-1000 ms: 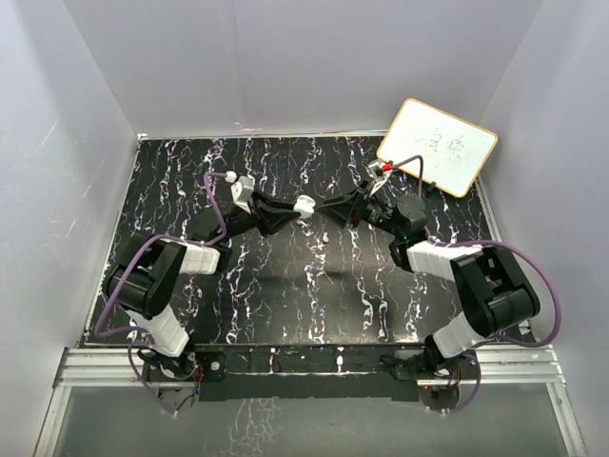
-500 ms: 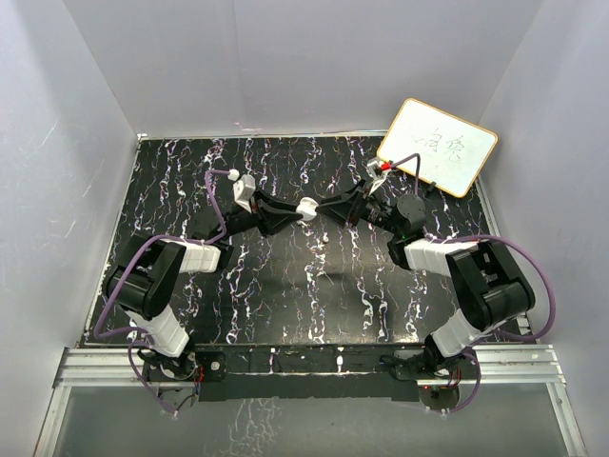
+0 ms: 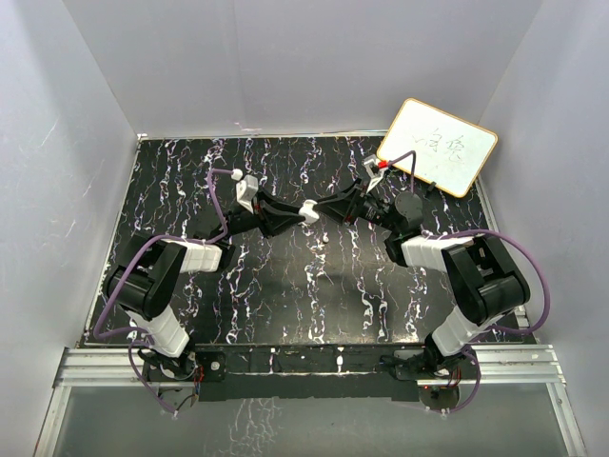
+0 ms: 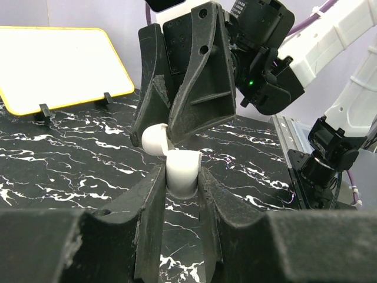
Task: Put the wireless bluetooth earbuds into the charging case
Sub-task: Adjust the charging case.
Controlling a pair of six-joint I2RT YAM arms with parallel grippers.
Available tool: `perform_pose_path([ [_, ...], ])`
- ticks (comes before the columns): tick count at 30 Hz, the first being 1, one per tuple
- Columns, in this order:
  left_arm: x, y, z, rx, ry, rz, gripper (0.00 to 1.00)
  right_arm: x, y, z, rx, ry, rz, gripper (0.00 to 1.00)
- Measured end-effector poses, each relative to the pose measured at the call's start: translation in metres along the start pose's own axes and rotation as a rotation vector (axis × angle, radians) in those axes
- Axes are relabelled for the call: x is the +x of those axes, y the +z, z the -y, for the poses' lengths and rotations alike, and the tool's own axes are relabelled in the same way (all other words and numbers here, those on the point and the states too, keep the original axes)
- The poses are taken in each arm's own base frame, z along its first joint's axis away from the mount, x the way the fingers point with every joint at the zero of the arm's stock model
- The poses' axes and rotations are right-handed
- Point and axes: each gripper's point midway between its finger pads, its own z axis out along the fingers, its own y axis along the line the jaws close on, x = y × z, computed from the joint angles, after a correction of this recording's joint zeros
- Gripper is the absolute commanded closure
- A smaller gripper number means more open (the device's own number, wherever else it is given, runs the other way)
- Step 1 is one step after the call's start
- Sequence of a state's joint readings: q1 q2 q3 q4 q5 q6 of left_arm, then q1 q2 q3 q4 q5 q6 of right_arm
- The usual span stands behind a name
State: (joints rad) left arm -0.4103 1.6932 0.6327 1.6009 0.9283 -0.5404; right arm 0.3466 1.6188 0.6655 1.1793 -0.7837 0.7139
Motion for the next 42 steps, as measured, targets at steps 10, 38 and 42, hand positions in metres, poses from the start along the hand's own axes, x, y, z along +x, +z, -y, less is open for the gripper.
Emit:
perform_pose_path([
  [10, -0.004, 0.002, 0.000, 0.003, 0.003, 0.006, 0.98, -0.001, 0.001, -0.003, -0.013, -0.009, 0.003, 0.89],
  [38, 0.009, 0.004, 0.011, 0.118, -0.087, -0.070, 0.68, 0.016, -0.002, 0.009, -0.001, -0.170, -0.108, 0.94],
  [42, 0.010, 0.004, 0.013, 0.127, -0.086, -0.075, 0.67, 0.016, -0.002, 0.009, -0.003, -0.186, -0.112, 0.94],
])
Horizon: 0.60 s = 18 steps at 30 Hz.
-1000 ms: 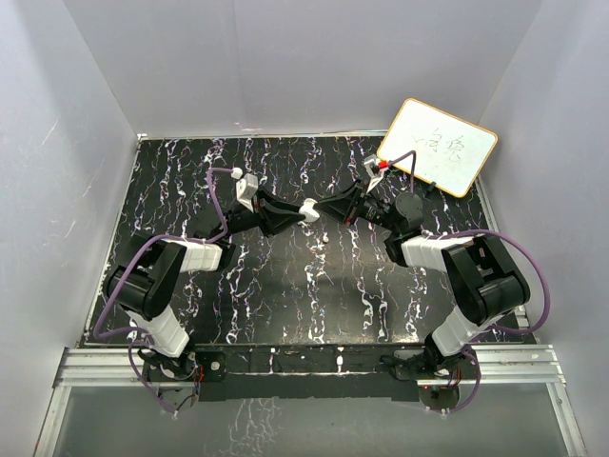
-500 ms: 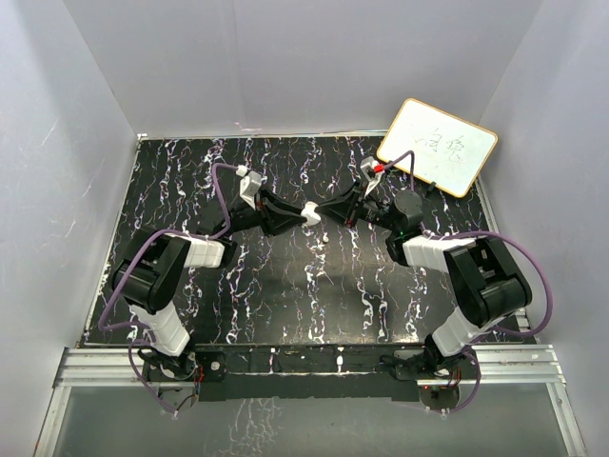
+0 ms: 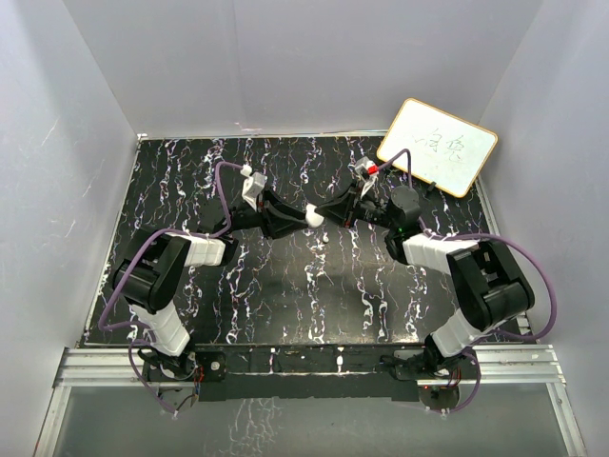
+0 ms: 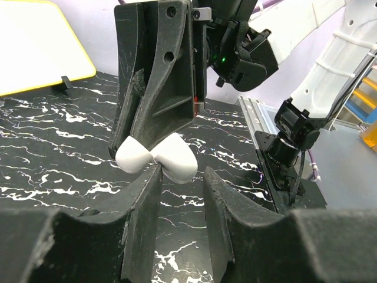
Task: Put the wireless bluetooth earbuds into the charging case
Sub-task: Adjust the charging case.
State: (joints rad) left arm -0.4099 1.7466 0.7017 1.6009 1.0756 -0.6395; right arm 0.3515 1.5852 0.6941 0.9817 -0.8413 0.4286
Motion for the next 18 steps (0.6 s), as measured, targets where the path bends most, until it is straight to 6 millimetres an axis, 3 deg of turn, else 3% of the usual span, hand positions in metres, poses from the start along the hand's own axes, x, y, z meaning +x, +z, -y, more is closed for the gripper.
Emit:
perform_pose_path([
  [6, 0.007, 0.000, -0.003, -0.008, -0.014, -0.023, 0.63, -0.006, -0.002, 0.000, 0.021, -0.042, 0.003, 0.95],
  [12, 0.022, -0.003, -0.017, -0.082, -0.046, -0.065, 0.61, -0.022, -0.005, -0.001, 0.052, -0.121, 0.025, 0.95],
  [18, 0.019, -0.005, -0.023, -0.141, -0.027, -0.082, 0.59, -0.024, -0.009, 0.004, 0.096, -0.180, 0.014, 0.95],
])
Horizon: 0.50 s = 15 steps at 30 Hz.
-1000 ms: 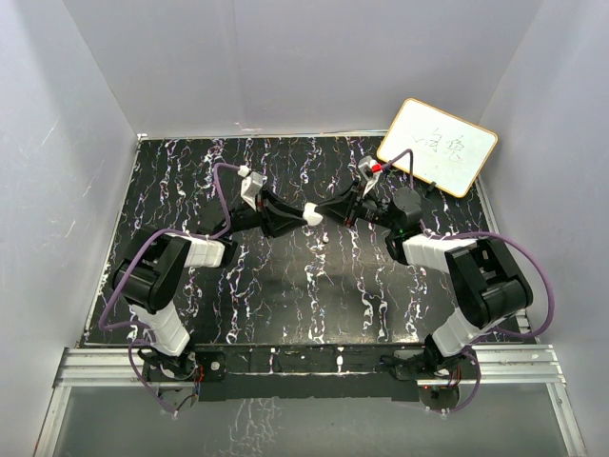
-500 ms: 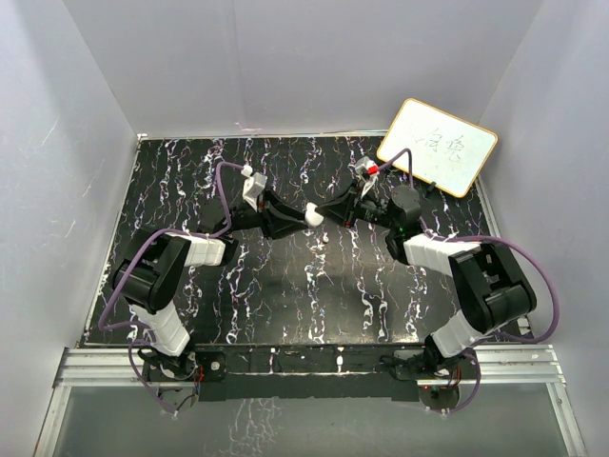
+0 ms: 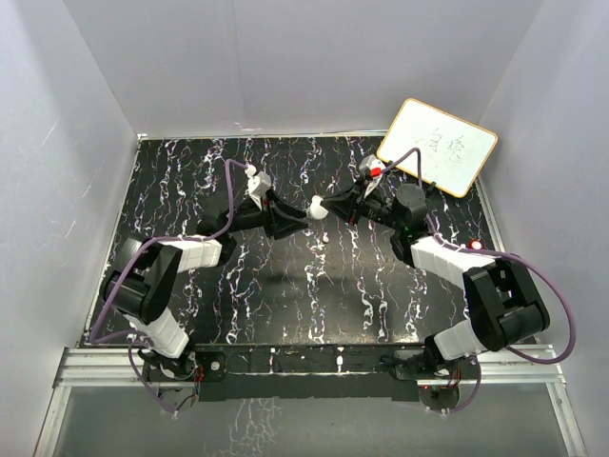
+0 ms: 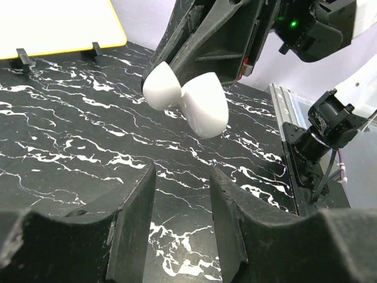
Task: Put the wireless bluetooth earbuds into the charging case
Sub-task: Adjust the charging case.
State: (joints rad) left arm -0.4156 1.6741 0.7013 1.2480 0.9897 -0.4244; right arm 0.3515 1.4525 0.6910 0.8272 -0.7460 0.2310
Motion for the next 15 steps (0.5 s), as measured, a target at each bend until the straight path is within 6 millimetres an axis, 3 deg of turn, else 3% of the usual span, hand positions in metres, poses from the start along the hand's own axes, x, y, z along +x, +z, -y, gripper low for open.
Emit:
perform_pose_path([
  [15, 0.000, -0.003, -0.017, -0.123, -0.044, -0.101, 0.55, 0.028, -0.008, 0.022, 0.140, -0.090, -0.125, 0.97],
])
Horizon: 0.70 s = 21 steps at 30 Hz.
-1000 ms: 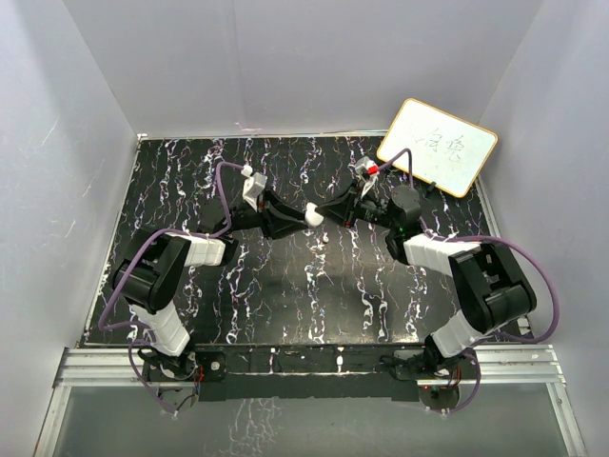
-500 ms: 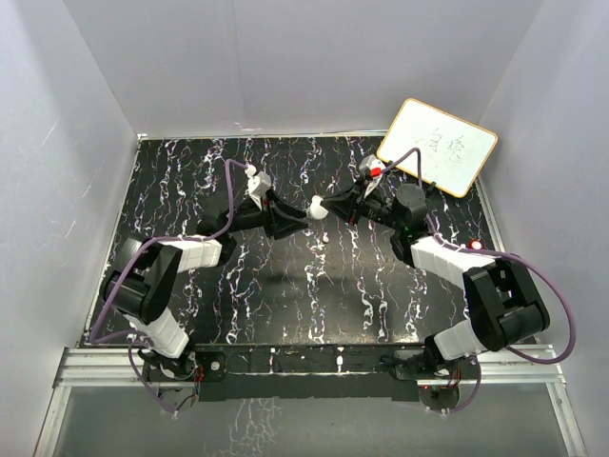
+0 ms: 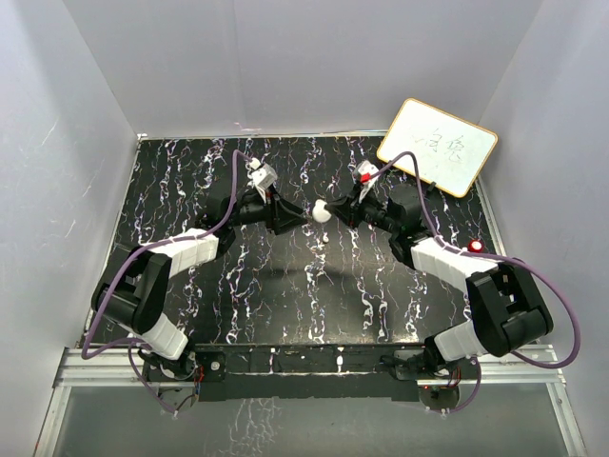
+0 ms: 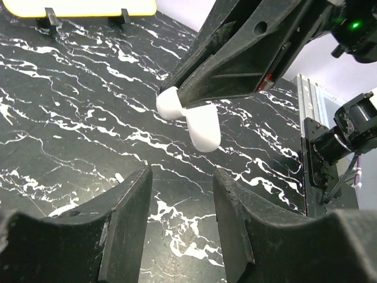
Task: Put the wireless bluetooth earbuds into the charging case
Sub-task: Adjust the charging case.
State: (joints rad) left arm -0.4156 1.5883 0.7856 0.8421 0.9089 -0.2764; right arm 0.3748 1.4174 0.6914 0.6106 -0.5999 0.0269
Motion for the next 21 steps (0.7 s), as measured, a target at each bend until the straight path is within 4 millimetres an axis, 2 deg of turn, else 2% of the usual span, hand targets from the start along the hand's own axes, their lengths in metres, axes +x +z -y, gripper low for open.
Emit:
perform_pose_path([
  [8, 0.013, -0.002, -0.004, -0.024, -0.046, -0.047, 0.54, 0.012, 0.004, -0.005, 0.023, -0.042, -0.050, 0.97],
  [21, 0.017, 0.005, -0.001, -0.004, -0.072, -0.076, 0.53, 0.024, 0.009, -0.012, 0.039, -0.101, -0.104, 0.98],
])
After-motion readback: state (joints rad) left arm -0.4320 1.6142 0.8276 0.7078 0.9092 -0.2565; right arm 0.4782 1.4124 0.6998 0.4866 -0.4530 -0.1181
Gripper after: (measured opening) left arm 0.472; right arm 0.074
